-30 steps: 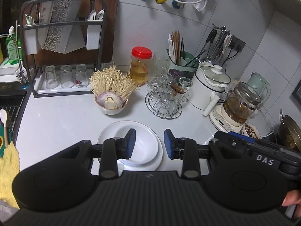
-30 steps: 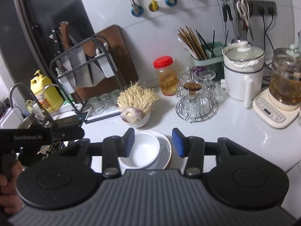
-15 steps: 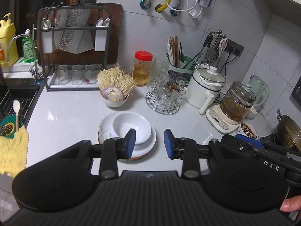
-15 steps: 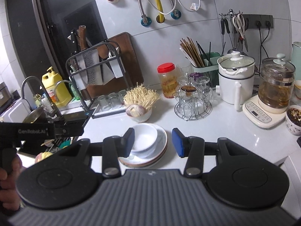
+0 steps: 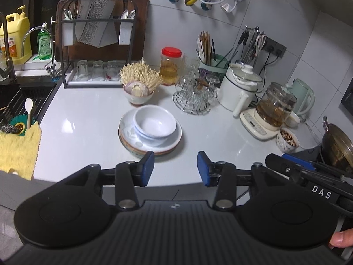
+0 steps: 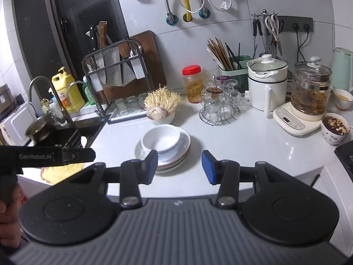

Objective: Organize plates and bowls

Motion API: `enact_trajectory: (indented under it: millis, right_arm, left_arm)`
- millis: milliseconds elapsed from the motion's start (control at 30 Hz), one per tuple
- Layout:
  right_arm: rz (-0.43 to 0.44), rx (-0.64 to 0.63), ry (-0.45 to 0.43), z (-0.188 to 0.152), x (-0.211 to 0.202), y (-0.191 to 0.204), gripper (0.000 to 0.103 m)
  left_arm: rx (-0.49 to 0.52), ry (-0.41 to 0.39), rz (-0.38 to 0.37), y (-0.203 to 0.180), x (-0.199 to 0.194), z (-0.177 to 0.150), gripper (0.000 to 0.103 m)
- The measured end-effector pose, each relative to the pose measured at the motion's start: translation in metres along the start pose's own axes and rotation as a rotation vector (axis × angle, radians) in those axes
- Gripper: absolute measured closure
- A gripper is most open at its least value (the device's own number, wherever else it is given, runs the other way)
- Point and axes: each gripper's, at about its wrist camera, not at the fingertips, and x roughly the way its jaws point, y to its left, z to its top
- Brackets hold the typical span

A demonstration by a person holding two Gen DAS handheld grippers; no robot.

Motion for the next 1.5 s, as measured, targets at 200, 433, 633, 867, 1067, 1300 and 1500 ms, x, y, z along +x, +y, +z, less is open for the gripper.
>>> enact_trajectory:
  millis: [200,433,633,867,1067,1300,1500]
  right_arm:
    - [-0.005,0.004,0.003,-0.013,-0.01,-0.002,0.052]
    - [-0.031,0.004,-0.018,-0.018,-0.017,-0.003,0.036]
    - [-0.038,0.005,-0.025,-0.021,-0.02,-0.004,0.032]
    - [-0.044,0.003,-0.021,-0.023,-0.022,-0.004,0.032]
    - [-0.056,0.001,-0.027,-0.024,-0.024,-0.006,0.032]
    - [-0.059,0.001,-0.036,-0.022,-0.025,-0.006,0.032]
    - [-0.05,-0.01,-0.031,-0.021,-0.022,-0.004,0.031]
  left_arm:
    - [0.018,0.001,0.017,-0.005,-0.01,-0.014,0.037]
    - [0.022,0.006,0.042,-0.004,-0.018,-0.024,0.018]
    - [0.013,-0.004,0.057,0.0,-0.025,-0.028,0.014]
    - [0.006,-0.013,0.074,0.001,-0.032,-0.032,0.012]
    - [0.006,-0.01,0.076,0.0,-0.032,-0.031,0.011]
    - [0.016,-0.018,0.093,-0.001,-0.037,-0.028,0.009]
    - [0.015,-0.016,0.108,0.001,-0.037,-0.027,0.008]
